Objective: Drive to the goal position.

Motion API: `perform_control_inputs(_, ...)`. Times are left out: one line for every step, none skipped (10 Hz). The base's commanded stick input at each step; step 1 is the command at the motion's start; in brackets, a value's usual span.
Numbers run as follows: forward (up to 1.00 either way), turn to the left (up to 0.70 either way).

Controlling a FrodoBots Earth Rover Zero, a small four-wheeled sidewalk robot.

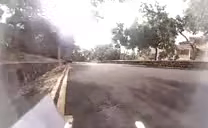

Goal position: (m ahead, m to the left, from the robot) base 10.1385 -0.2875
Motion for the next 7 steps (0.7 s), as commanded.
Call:
perform_control_inputs(1.0,0.0)
perform_control_inputs(1.0,0.0)
perform_control_inputs(1.0,0.0)
perform_control_inputs(1.0,0.0)
perform_control_inputs(1.0,0.0)
perform_control_inputs(1.0,0.0)
perform_control_inputs(1.0,0.0)
